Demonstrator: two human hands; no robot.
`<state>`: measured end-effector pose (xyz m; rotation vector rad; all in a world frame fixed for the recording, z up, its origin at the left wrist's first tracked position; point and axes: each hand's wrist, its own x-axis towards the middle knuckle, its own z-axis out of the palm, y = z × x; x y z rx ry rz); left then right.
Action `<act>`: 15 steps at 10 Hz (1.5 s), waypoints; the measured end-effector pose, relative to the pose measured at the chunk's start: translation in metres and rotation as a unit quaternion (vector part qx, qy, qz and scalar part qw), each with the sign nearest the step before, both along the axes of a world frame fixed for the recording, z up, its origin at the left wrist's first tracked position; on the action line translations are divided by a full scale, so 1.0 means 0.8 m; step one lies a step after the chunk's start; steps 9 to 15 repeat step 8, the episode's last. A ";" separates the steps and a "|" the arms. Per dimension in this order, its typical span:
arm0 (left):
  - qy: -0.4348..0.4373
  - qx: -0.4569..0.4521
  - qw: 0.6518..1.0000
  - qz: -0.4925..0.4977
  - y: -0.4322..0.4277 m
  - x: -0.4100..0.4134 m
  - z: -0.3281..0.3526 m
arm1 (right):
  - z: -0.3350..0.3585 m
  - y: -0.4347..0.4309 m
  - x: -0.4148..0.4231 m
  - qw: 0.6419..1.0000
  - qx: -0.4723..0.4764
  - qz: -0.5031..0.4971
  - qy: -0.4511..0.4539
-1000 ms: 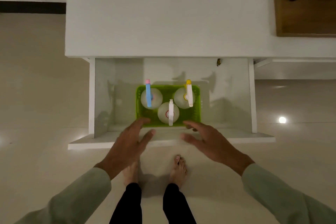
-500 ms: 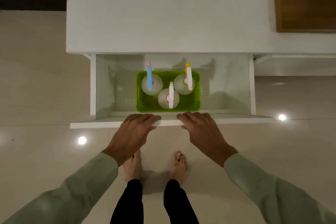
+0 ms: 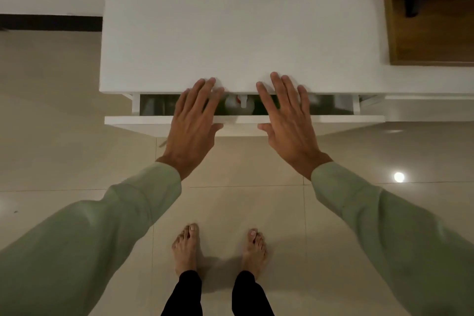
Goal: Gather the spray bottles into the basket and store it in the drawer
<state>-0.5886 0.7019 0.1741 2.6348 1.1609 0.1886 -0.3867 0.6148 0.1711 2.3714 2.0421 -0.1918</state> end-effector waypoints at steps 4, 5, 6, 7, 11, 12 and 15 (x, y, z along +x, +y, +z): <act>-0.027 0.112 0.992 0.044 0.044 0.035 0.001 | -0.006 0.052 0.008 0.989 0.104 -0.018 -0.105; -0.035 0.114 0.992 0.053 0.041 0.040 0.002 | -0.006 0.056 0.003 0.988 0.097 -0.033 -0.114; -0.039 0.074 0.995 0.052 0.038 0.032 0.009 | 0.001 0.050 -0.001 0.992 0.076 -0.031 -0.096; -0.025 -0.006 0.999 0.029 0.034 0.024 0.032 | 0.024 0.037 -0.001 0.999 0.034 -0.028 -0.013; -0.037 -0.023 0.999 0.026 0.040 0.011 0.074 | 0.068 0.025 -0.004 0.997 0.044 -0.046 0.051; -0.037 -0.023 0.999 0.026 0.040 0.011 0.074 | 0.068 0.025 -0.004 0.997 0.044 -0.046 0.051; -0.037 -0.023 0.999 0.026 0.040 0.011 0.074 | 0.068 0.025 -0.004 0.997 0.044 -0.046 0.051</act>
